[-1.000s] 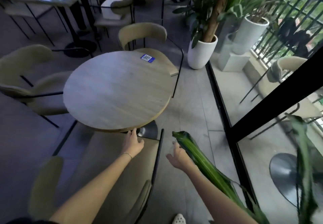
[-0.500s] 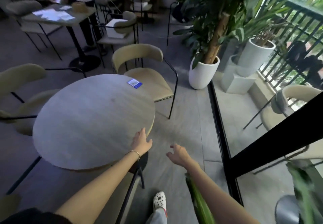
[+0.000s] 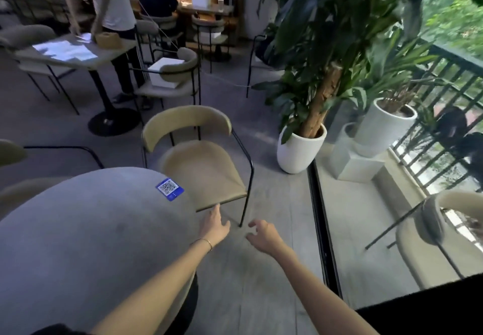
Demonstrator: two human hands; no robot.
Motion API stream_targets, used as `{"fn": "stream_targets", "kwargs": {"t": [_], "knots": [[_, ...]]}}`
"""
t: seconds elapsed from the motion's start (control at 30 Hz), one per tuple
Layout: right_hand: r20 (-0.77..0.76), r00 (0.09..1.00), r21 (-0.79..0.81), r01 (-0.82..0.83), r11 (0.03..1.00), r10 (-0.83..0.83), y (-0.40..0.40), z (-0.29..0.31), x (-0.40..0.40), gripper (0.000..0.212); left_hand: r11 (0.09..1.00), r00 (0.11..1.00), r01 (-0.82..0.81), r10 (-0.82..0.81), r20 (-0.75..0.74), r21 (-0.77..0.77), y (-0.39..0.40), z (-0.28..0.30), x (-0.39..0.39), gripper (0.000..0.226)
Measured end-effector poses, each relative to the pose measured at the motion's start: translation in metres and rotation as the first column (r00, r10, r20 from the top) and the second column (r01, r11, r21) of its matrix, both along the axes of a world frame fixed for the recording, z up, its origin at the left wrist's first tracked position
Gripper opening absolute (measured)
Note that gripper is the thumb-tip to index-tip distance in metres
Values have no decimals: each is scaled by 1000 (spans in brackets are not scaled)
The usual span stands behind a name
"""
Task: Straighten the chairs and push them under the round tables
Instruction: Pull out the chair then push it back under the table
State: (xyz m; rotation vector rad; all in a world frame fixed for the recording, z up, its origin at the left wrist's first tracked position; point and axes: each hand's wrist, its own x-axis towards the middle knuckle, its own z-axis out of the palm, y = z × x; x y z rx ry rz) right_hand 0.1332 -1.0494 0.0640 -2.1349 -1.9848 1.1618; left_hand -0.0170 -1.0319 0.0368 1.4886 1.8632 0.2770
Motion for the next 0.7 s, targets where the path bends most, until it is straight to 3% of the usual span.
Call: {"fn": "stream_targets", "kwargs": {"t": [0.37, 0.7], "knots": [[58, 965, 12, -258, 966, 257, 229, -5, 71, 41, 966, 966, -256, 257, 33, -36, 199, -20, 62, 64], [47, 862, -27, -505, 863, 506, 409, -3, 57, 42, 880, 882, -472, 472, -18, -52, 334, -31, 57, 65]]}}
